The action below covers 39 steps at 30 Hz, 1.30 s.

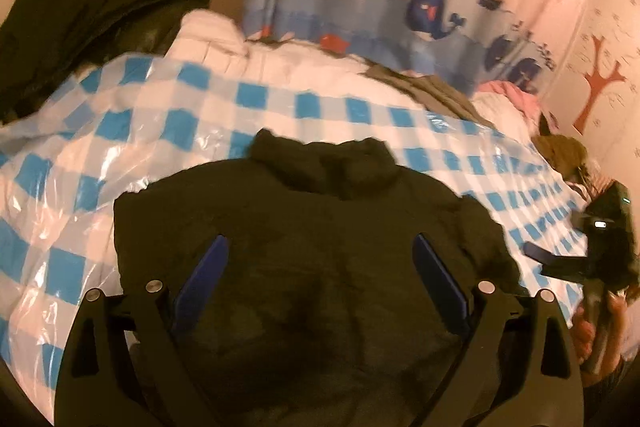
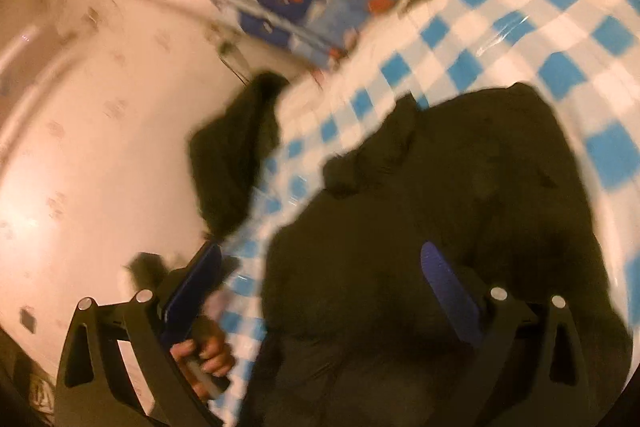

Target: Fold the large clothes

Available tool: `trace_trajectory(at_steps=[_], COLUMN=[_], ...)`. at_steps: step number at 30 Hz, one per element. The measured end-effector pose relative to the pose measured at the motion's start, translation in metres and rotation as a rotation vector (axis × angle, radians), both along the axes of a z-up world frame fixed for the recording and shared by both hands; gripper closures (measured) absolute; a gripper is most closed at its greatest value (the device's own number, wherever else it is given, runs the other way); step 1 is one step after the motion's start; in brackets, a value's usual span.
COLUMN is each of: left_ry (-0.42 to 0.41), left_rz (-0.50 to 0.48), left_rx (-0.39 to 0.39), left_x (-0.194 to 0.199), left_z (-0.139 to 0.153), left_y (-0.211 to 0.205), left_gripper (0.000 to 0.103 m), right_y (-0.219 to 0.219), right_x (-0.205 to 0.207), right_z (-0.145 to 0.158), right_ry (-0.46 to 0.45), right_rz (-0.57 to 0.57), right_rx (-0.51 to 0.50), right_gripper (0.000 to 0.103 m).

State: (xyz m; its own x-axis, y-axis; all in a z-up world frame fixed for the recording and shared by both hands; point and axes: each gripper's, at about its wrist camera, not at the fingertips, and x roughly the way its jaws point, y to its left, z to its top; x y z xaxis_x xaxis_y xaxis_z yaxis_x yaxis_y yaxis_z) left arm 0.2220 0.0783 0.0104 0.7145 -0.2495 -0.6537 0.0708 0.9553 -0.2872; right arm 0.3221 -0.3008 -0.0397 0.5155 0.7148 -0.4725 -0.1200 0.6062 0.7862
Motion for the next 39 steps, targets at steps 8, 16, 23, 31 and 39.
trace_trajectory(at_steps=[8, 16, 23, 31, 39], left_ry=[0.239, 0.140, 0.245, 0.392, 0.376], left_rz=[-0.016, -0.030, 0.043, 0.076, 0.017], left_rx=[0.075, 0.105, 0.078, -0.151, -0.243], left_x=[0.040, -0.062, -0.200, -0.279, -0.306], left_z=[-0.098, -0.024, -0.039, -0.093, -0.089], left_y=[-0.008, 0.024, 0.103, 0.116, 0.098], left_gripper=[0.014, 0.013, 0.009, 0.009, 0.009], right_y=[-0.067, -0.113, -0.139, -0.103, -0.081], right_x=[0.042, -0.091, -0.215, -0.255, -0.271], right_z=[-0.106, -0.031, -0.065, -0.082, -0.074], right_ry=[0.283, 0.084, 0.245, 0.275, 0.297], right_rz=[-0.171, -0.058, 0.006, 0.084, 0.142], right_rx=[-0.018, -0.093, -0.105, 0.024, -0.111], right_gripper=[0.038, 0.007, 0.007, 0.007, 0.007])
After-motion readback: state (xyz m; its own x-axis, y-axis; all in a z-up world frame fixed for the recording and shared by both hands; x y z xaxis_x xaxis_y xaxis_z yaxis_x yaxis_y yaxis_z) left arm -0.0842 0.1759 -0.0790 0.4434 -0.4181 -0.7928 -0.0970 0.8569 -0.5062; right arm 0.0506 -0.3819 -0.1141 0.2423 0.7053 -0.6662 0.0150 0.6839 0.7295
